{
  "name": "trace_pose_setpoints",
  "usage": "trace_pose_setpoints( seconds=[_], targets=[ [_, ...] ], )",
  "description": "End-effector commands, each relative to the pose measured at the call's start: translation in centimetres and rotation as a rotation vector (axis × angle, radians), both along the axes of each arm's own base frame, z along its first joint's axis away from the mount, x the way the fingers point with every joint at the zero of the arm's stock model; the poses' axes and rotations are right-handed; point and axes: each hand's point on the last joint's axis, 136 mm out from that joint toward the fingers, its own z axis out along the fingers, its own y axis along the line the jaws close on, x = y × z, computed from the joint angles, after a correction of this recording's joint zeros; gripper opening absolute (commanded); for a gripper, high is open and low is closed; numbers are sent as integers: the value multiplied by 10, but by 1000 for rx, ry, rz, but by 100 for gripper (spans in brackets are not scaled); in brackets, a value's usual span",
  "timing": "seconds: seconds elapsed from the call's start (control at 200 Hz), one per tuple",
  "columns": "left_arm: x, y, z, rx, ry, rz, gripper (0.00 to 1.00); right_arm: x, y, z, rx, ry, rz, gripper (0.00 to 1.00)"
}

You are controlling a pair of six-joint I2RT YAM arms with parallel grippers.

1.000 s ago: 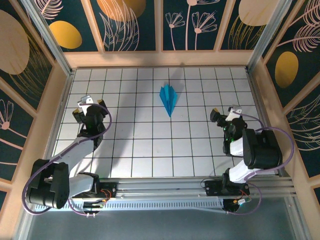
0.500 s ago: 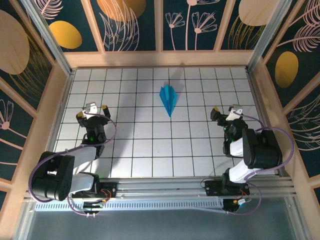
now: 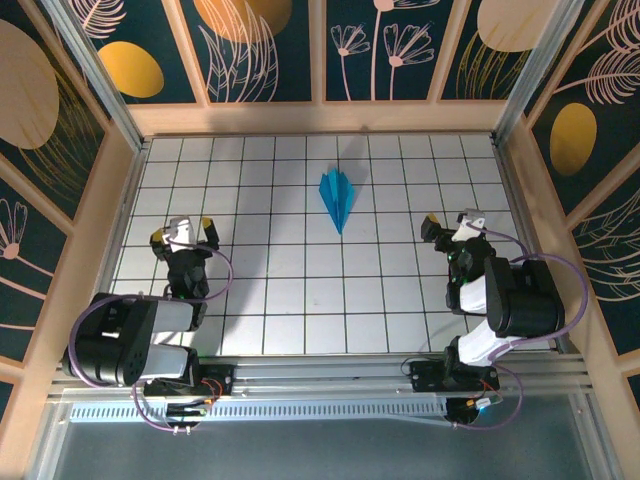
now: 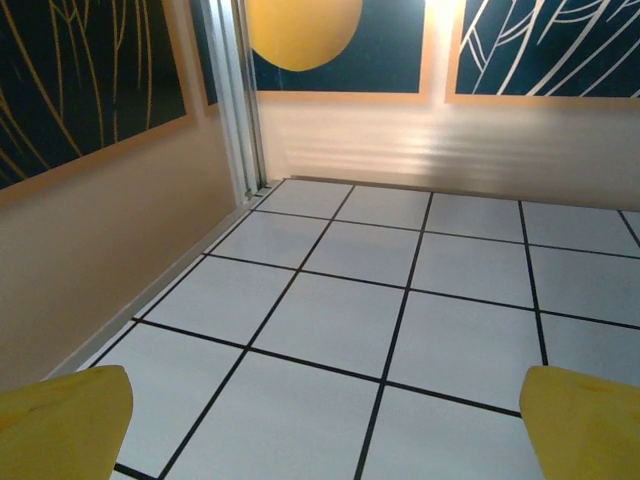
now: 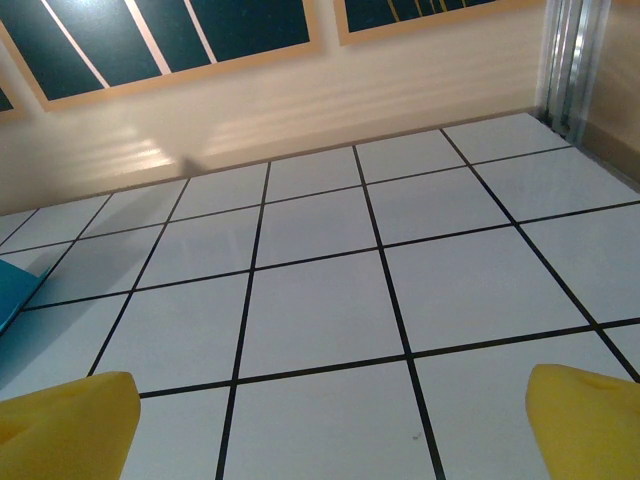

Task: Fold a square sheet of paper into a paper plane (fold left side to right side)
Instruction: Reset both arms

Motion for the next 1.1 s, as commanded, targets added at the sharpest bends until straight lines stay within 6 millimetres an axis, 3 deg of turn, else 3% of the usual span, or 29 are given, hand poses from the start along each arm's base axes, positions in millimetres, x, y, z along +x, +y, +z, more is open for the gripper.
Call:
trace_pose_setpoints(
  seconds=[0.0,0.425,0.791,1.091],
  targets=[
    [-1,2,21,-28,-118,-15,99,2,2,13,-26,-55,3,99],
    [-9,2,19,-31,-158,-30,99,2,2,13,-30,-54,0,99],
    [31,11,-4,-88,-20,-38,99,3,1,13,-30,-54,0,99],
    [30,12,-5,-91,-20,-44,99,3,2,13,-31,-54,4,99]
  ],
)
